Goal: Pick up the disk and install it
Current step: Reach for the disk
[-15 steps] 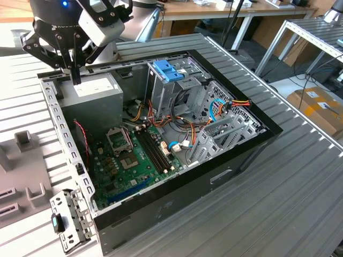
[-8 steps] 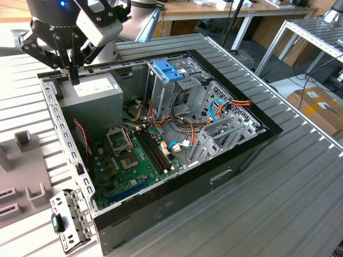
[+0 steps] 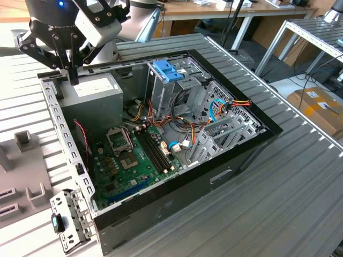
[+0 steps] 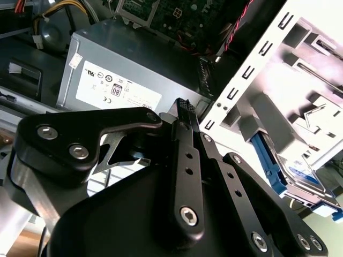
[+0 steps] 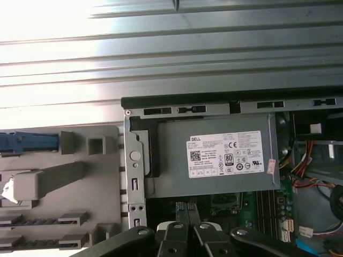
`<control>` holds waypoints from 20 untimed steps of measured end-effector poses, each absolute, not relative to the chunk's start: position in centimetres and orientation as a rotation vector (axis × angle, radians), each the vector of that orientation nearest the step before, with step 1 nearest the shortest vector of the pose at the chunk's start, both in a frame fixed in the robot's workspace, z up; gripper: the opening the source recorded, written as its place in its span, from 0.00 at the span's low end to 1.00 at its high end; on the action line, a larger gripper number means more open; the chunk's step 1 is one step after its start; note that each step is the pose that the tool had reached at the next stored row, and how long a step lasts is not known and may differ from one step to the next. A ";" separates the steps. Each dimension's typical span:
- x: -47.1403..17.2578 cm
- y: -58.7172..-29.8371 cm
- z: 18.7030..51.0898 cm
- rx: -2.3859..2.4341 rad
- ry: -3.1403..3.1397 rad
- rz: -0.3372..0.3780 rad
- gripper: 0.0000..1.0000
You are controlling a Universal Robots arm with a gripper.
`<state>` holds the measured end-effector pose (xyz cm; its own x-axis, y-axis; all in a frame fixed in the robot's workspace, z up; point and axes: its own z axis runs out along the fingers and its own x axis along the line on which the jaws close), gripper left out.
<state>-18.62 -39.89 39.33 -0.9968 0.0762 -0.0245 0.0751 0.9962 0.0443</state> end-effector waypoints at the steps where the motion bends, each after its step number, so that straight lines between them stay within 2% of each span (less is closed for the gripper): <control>1: -18.7 -39.9 39.3 0.118 3.113 0.068 0.11; 20: -19.3 -39.9 39.3 0.118 3.112 0.068 0.11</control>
<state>-19.30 -39.89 39.33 -0.9968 0.0762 -0.0245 0.0751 0.9962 0.0444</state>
